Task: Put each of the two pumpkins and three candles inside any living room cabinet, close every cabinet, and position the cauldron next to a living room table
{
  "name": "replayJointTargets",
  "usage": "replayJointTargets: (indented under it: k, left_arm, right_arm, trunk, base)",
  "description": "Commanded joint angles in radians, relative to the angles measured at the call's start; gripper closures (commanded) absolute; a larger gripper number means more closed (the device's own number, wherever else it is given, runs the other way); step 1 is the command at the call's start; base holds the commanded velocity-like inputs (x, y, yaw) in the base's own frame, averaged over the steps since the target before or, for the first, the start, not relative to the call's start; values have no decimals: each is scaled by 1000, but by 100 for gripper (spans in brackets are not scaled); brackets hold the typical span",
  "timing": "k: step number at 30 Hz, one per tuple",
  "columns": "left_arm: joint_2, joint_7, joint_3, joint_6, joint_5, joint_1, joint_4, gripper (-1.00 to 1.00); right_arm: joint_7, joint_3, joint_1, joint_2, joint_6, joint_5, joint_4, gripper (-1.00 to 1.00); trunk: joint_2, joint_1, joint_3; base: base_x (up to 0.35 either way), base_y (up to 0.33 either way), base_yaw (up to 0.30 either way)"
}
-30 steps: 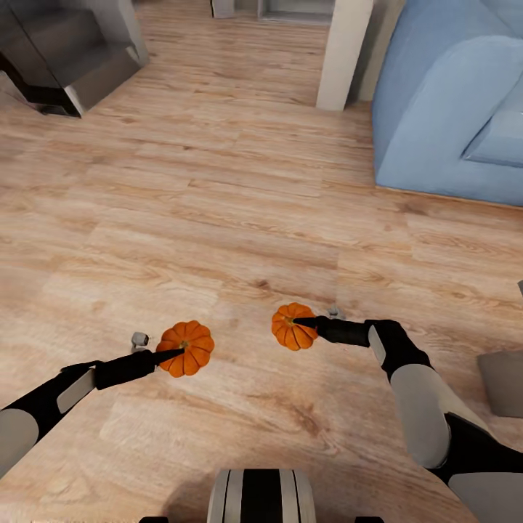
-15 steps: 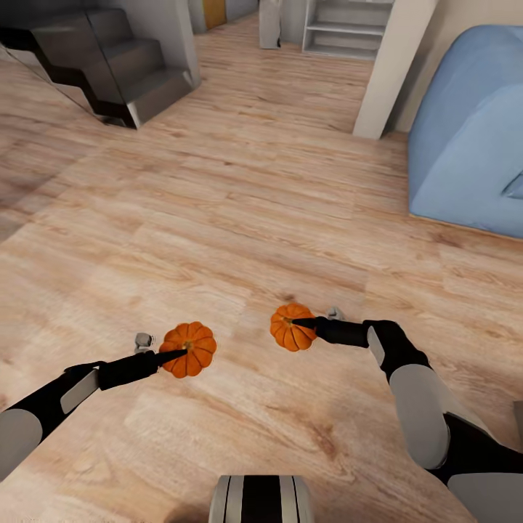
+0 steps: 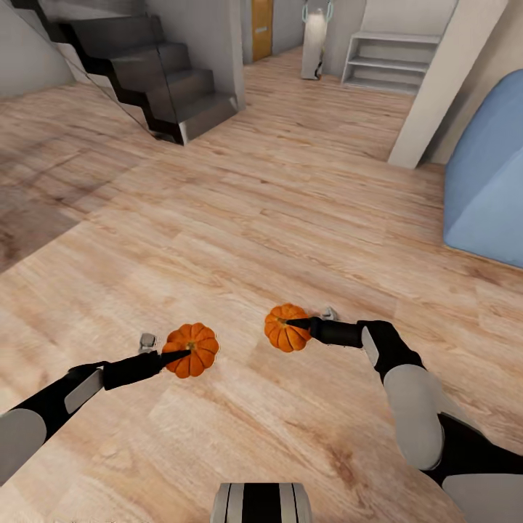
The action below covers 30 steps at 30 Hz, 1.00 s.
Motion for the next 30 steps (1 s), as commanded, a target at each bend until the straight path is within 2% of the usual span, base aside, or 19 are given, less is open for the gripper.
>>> replayJointTargets:
  k: [1,24,30]
  left_arm:
    - [0,5,1,0,1,0,-1,100]
    - [2,11,2,-1,3,0,-1,100]
    - [1,11,2,-1,3,0,-1,100]
  right_arm:
    - [0,0,0,0,2,-4,0,100]
    - [-1,0,0,2,1,-5,1,100]
    - [-3,0,0,16,-4,-3,1,100]
  trunk:
    - [0,0,5]
    - [6,-11,111]
    - [7,-13,137]
  base:
    - [0,0,288]
    - [0,0,273]
    - [0,0,275]
